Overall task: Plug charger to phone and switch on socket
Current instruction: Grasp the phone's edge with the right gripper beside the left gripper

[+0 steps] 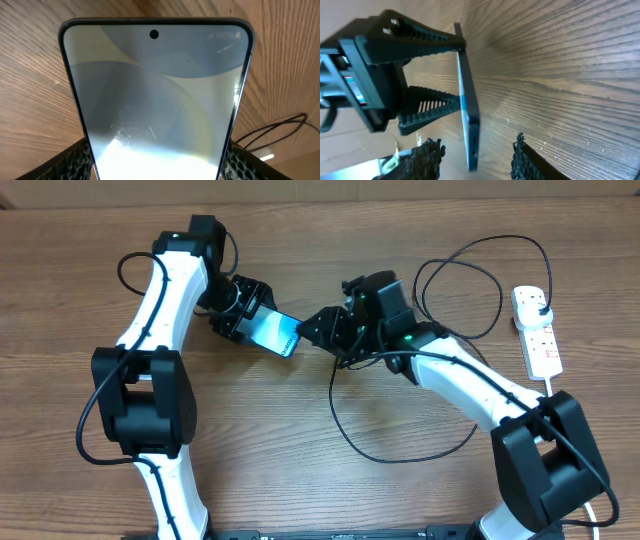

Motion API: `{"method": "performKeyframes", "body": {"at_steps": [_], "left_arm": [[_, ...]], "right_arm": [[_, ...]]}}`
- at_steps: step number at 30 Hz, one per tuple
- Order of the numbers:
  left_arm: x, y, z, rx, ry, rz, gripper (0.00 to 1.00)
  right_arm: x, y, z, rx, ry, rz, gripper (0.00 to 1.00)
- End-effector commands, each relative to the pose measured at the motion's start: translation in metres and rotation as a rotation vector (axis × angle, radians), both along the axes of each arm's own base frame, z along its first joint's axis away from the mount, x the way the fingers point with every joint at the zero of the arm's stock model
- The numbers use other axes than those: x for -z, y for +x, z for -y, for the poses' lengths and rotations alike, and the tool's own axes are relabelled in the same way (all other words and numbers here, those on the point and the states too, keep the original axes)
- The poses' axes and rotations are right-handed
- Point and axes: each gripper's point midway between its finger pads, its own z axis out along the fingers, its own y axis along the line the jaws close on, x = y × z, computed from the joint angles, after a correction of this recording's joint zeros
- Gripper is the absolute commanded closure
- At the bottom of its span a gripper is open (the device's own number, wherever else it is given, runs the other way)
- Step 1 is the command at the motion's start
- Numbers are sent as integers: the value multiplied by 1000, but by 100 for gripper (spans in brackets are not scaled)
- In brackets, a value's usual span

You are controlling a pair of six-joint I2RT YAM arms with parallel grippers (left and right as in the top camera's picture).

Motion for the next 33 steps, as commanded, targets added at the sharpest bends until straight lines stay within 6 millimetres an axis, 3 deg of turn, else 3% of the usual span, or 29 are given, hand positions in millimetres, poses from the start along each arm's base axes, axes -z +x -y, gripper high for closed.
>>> {"method": "performKeyframes", "body": {"at_steps": [1, 10, 15, 33], "left_arm": [[-15, 3, 19, -3, -63, 15, 42], [-23, 1, 45, 31, -153, 22, 44], [-25, -1, 62, 50, -170, 24, 43], [-29, -1, 70, 59, -205, 29, 43]], "right_arm": [[-2, 9, -3, 78, -39, 13, 52], [1, 12, -1, 111, -62, 21, 56], [-2, 14, -10, 129, -82, 74, 57], [0, 18, -8, 172, -114, 97, 74]]}}
